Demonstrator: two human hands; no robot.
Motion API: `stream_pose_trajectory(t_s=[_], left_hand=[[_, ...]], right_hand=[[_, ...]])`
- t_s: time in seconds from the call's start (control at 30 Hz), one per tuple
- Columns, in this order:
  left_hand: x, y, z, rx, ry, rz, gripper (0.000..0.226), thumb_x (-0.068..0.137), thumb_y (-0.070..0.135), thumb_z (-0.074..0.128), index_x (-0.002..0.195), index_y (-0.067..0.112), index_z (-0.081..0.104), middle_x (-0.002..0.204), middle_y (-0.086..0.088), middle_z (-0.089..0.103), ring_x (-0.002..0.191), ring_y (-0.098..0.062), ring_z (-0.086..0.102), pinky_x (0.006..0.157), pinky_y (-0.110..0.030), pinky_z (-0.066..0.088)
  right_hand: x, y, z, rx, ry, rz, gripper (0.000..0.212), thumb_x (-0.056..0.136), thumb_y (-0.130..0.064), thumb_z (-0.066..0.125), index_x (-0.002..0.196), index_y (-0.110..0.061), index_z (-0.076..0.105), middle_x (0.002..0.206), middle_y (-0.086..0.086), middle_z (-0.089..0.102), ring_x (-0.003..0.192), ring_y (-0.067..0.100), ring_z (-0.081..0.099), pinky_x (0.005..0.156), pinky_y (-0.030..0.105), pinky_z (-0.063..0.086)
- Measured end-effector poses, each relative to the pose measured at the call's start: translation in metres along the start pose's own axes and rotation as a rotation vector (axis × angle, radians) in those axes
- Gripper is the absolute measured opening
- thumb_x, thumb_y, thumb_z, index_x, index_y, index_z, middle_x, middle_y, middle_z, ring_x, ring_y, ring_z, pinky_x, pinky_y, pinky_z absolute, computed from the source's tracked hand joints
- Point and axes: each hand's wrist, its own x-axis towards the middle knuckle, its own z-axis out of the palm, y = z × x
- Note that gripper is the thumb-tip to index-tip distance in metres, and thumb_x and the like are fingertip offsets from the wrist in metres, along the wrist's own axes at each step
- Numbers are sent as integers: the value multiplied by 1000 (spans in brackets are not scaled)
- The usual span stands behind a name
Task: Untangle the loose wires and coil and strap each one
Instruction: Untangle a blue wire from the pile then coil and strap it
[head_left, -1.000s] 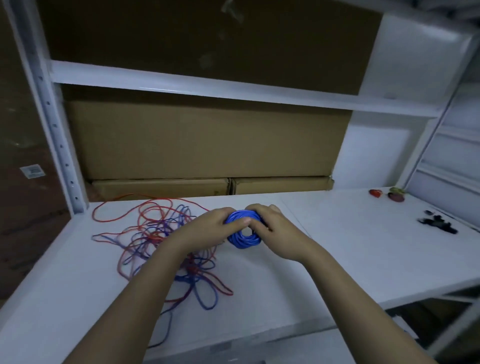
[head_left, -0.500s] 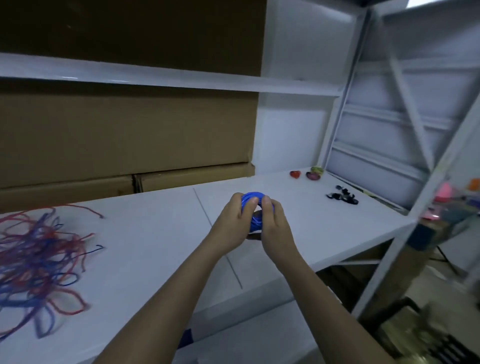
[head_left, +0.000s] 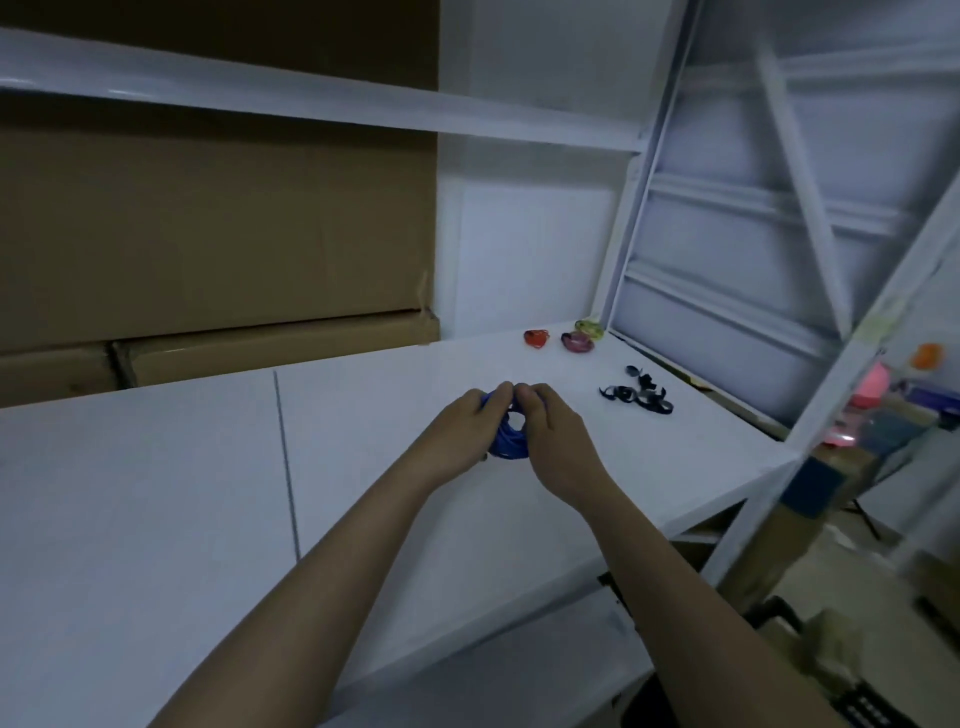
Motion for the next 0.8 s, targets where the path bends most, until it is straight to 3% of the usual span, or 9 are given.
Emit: stream_pose_trajectory(t_s=[0.1, 0.17, 0.3, 0.4, 0.53, 0.67, 0.73, 0.8], left_hand=[[37, 1, 27, 97, 76, 35, 50, 98, 54, 31, 107, 11, 56, 91, -3, 62, 77, -18, 62, 71, -30, 48], [70, 6, 56, 98, 98, 73, 47, 99, 51, 32, 108, 11, 54, 93, -4, 61, 76, -17, 61, 69, -31, 49], [118, 15, 119, 50, 140, 62, 43, 100, 50, 33, 106, 14, 53, 97, -3, 62, 82, -15, 61, 61, -25, 48], [148, 18, 152, 76, 186, 67, 40, 101, 46, 31, 109, 14, 55, 88, 5, 57, 77, -11, 57, 59, -25, 46], [183, 27, 178, -85, 220, 47, 39, 102, 44, 31, 107, 13, 53, 85, 9, 55, 83, -16, 62, 71, -38, 57], [213, 35, 198, -206, 121, 32, 31, 101, 41, 37, 103, 14, 53, 87, 6, 60, 71, 0, 64, 60, -18, 54], [228, 39, 204, -269, 60, -13, 28, 99, 38, 46, 97, 12, 56, 85, 1, 63, 70, 1, 65, 70, -20, 56], [241, 41, 207, -261, 40, -44, 27, 96, 39, 53, 90, 15, 62, 84, -1, 65, 76, -8, 64, 81, -27, 54]], right_hand=[[23, 26, -18, 115, 40, 71, 32, 103, -34, 32, 103, -19, 60, 91, -8, 60, 72, 2, 56, 61, 15, 41], [39, 47, -35, 247, 113, 155, 32, 101, -42, 34, 99, -24, 60, 85, -8, 60, 63, 3, 57, 49, 15, 43], [63, 89, -71, 590, 133, 345, 33, 98, -50, 38, 100, -27, 61, 103, 4, 67, 82, 11, 69, 57, 25, 55], [86, 117, -91, 533, 162, 332, 36, 97, -52, 37, 96, -27, 63, 102, 3, 68, 90, 12, 67, 74, 27, 54], [122, 149, -112, 422, 190, 202, 30, 100, -43, 39, 88, -27, 61, 83, -8, 65, 69, -8, 60, 60, 6, 44], [157, 192, -147, 358, 49, 107, 21, 101, -35, 41, 92, -36, 60, 89, -11, 65, 77, -5, 60, 67, 10, 45], [173, 213, -164, 355, -3, 84, 23, 100, -31, 43, 89, -39, 60, 83, -15, 65, 74, -7, 60, 63, 8, 46], [190, 229, -176, 352, -55, 69, 24, 100, -31, 44, 86, -39, 62, 76, -14, 65, 71, -4, 60, 63, 11, 49]])
